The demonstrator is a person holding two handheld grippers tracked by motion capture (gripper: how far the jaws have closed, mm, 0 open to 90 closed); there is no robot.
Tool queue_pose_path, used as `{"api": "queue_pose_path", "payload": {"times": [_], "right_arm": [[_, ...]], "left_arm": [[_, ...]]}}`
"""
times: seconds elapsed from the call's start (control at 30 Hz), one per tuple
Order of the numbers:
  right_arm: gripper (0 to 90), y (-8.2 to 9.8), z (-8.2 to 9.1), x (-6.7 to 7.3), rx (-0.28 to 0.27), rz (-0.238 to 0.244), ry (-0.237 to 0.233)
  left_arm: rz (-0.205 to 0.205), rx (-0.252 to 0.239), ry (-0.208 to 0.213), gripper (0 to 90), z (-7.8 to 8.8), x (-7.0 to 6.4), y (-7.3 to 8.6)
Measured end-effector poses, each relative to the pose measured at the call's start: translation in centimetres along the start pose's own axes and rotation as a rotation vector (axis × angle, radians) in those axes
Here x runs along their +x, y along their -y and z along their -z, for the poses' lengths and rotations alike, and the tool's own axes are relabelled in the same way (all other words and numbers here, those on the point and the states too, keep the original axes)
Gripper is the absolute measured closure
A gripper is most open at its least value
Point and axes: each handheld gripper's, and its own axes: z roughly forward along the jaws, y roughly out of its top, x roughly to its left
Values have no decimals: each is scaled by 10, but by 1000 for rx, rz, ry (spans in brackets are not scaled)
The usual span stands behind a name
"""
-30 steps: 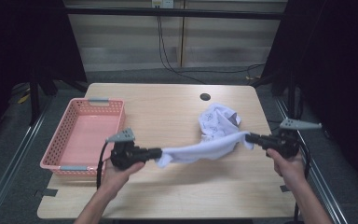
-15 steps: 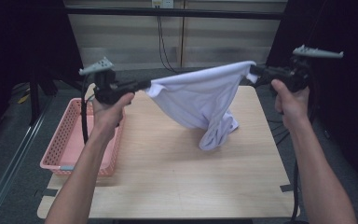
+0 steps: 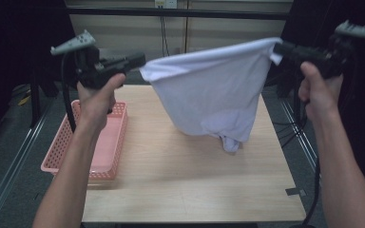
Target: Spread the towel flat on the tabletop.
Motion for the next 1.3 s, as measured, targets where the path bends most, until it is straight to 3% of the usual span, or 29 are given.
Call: {"api": "queue_pose_path", "payload": {"times": [0.03,0.1,0.17,0.23,0.27,0.33,0.4,0.47,0.67,0.73,0.8,0.83,0.9,1.03,1.07,1.2,1.3], "right_arm": [[882,14,0,3,30,8,-3],[882,41,2,9,84,1,-17],[882,67,7,15,130,-5,-39],[882,91,17,19,162,-20,-52],[882,102,23,21,174,-36,-61],[882,121,36,28,202,-40,-70],[882,141,52,37,219,-53,-83],[882,155,65,44,236,-55,-84],[876,210,108,77,296,-81,-113],[827,227,118,86,323,-92,-121],[681,242,125,93,328,-85,-130],[629,246,126,94,332,-84,-121],[614,252,124,91,335,-93,-125],[588,260,106,81,378,-65,-72],[588,262,99,77,386,-70,-90],[578,269,64,65,442,-33,-98],[577,274,36,58,477,-16,-95]], "left_arm": [[14,22,-1,868,-3,-2,15],[38,55,37,869,-6,-4,35],[38,100,60,869,-5,-10,56],[67,107,79,869,1,-15,77],[88,111,92,870,5,-19,86],[61,134,104,870,13,-30,101],[77,143,132,870,22,-42,117],[83,167,127,870,32,-54,131],[159,207,169,869,69,-84,185],[192,236,183,867,79,-91,204],[183,254,189,837,83,-92,214],[199,257,183,802,84,-89,218],[219,262,176,790,83,-82,223],[203,339,167,734,64,-69,230],[186,362,158,722,58,-66,231],[196,422,165,688,25,-46,236],[156,513,119,671,-2,-30,246]]}}
